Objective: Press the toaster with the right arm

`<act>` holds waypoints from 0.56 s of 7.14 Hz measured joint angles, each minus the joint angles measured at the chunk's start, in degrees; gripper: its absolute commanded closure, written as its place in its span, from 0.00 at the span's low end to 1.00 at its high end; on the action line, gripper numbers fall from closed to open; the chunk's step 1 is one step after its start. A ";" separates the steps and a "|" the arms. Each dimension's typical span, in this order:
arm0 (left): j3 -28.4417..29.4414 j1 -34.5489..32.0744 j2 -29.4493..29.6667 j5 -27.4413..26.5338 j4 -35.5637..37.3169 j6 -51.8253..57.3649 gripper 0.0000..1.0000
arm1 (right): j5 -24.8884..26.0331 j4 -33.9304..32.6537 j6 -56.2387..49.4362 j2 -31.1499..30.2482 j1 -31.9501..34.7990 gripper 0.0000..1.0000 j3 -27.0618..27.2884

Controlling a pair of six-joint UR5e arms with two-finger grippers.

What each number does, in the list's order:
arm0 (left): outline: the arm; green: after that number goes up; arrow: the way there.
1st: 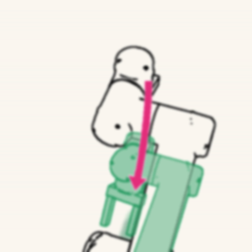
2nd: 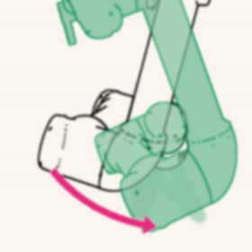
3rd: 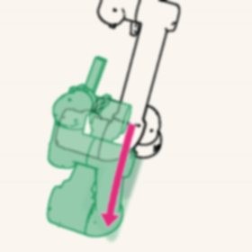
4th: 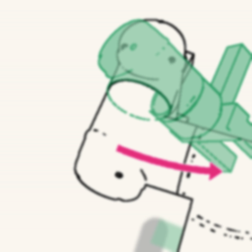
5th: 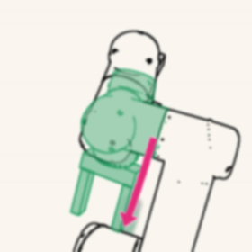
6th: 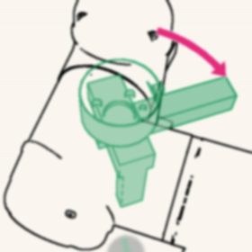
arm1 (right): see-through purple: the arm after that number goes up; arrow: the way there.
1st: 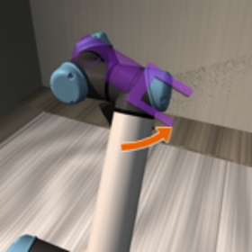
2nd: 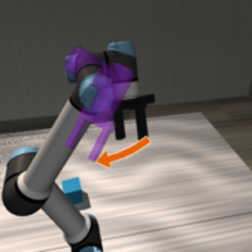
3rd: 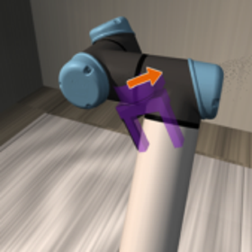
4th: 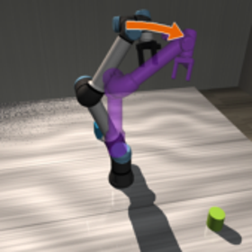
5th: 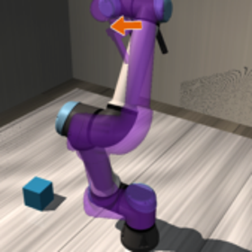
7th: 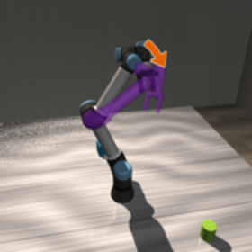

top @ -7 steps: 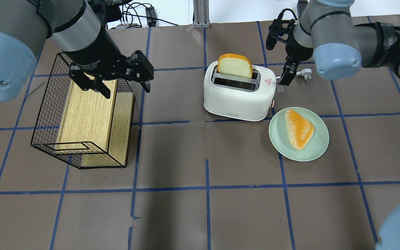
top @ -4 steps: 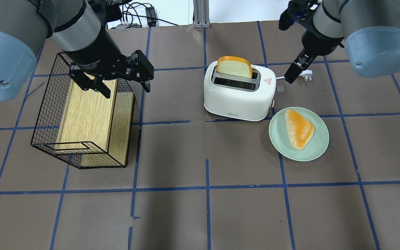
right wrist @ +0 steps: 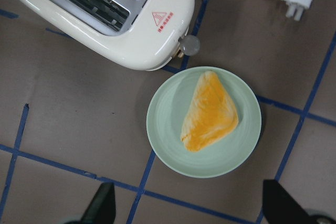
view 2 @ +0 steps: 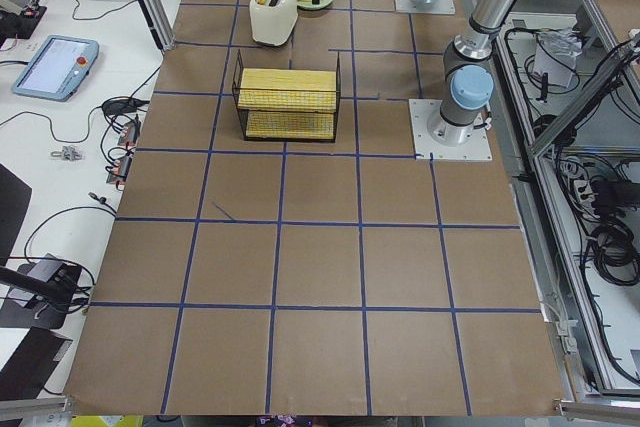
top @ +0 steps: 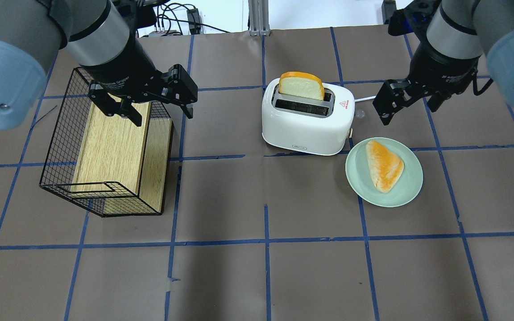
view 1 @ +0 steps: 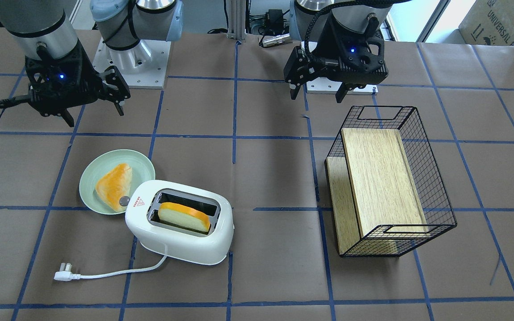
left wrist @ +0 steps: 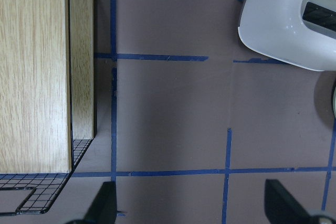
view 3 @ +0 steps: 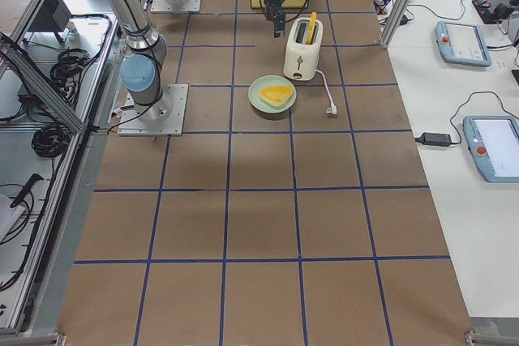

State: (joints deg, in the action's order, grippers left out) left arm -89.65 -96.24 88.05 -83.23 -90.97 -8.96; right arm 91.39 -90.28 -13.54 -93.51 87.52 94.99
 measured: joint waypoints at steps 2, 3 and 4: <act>0.00 0.00 0.01 0.00 0.00 0.00 0.00 | -0.10 1.35 2.59 -1.15 0.33 0.00 -0.08; 0.00 0.00 0.01 0.00 0.00 0.00 0.00 | -0.81 1.37 2.60 -1.35 0.49 0.00 -0.05; 0.00 0.00 0.00 0.00 0.00 0.00 0.00 | -2.15 1.00 2.73 -1.20 0.57 0.00 -0.20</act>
State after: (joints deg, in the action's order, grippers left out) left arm -89.65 -96.24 88.05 -83.23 -90.97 -8.96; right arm 89.24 -89.29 -10.81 -94.71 88.09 94.79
